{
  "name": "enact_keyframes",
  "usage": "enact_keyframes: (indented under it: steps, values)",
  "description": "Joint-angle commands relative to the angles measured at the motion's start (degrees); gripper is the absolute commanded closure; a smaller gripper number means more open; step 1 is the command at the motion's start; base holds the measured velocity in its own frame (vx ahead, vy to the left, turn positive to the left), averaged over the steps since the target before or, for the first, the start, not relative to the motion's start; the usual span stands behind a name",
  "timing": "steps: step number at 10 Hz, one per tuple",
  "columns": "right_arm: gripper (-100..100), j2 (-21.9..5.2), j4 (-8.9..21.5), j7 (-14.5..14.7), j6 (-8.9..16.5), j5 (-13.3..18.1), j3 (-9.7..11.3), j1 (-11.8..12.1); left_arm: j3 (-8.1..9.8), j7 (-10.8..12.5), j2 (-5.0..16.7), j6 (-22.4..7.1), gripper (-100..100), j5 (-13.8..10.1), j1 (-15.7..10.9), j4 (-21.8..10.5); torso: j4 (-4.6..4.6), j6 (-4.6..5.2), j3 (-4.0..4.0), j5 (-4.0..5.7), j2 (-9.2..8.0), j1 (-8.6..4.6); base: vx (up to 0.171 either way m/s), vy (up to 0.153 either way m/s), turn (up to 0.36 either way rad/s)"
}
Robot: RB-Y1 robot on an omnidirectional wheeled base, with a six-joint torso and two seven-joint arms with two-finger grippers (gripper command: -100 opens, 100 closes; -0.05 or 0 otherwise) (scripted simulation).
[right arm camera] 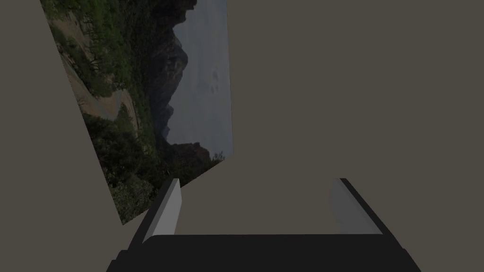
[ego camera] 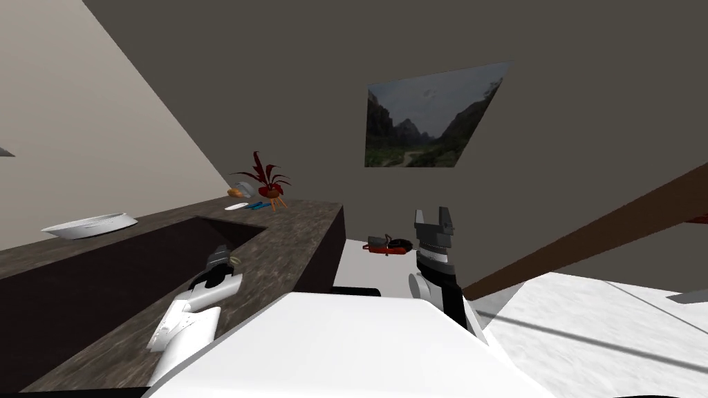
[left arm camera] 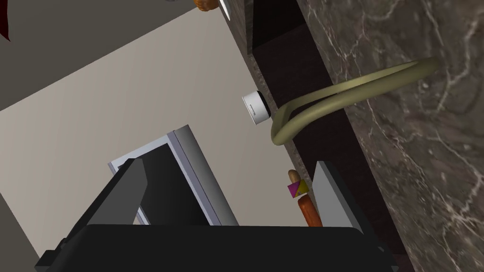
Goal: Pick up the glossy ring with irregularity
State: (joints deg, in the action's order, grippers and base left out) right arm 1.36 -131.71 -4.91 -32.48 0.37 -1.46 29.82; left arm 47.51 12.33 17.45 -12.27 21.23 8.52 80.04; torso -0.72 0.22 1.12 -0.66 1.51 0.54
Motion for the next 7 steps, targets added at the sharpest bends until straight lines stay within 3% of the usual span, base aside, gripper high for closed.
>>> enact_keyframes:
  steps: [1,2,3,4,5,6,7]
  values:
    - [0,0.0,0.0,0.0,0.0,0.0,0.0,0.0,-2.86,0.2,2.9,2.3,-100,-1.8,-2.6,-2.9,0.00,0.00,0.00,0.00,0.00,0.00,0.071,-0.053,0.398]
    - [0,0.0,0.0,0.0,0.0,0.0,0.0,0.0,-4.06,0.2,3.7,2.3,-100,-1.8,-2.6,-5.8,0.00,-0.06,0.01,0.00,0.02,0.00,0.067,-0.060,0.231]
    - [0,0.0,0.0,0.0,0.0,0.0,0.0,0.0,-5.76,0.4,5.9,4.4,-100,-3.2,-5.1,-7.8,0.00,0.00,-0.01,0.00,-0.01,0.02,0.082,-0.070,0.359]
    - [0,0.0,0.0,0.0,0.0,0.0,0.0,0.0,-7.38,0.4,6.8,4.4,-100,-3.2,-5.2,-9.9,-0.01,-0.04,0.02,0.01,0.05,-0.03,0.065,-0.059,0.262]
    - [0,0.0,0.0,0.0,0.0,0.0,0.0,0.0,-7.69,0.4,6.8,4.4,-100,-3.2,-5.2,-10.2,-0.01,0.00,0.01,0.00,0.01,0.03,0.032,-0.026,0.012]
    - [0,0.0,0.0,0.0,0.0,0.0,0.0,0.0,-9.88,0.5,9.3,6.4,-100,-4.5,-7.8,-13.0,0.02,0.03,-0.05,-0.03,-0.09,0.15,0.049,-0.037,0.234]
    - [0,0.0,0.0,0.0,0.0,0.0,0.0,0.0,-11.02,0.5,10.0,6.4,-100,-4.5,-7.8,-14.0,0.03,0.00,-0.04,0.01,-0.05,0.11,0.060,-0.062,0.275]
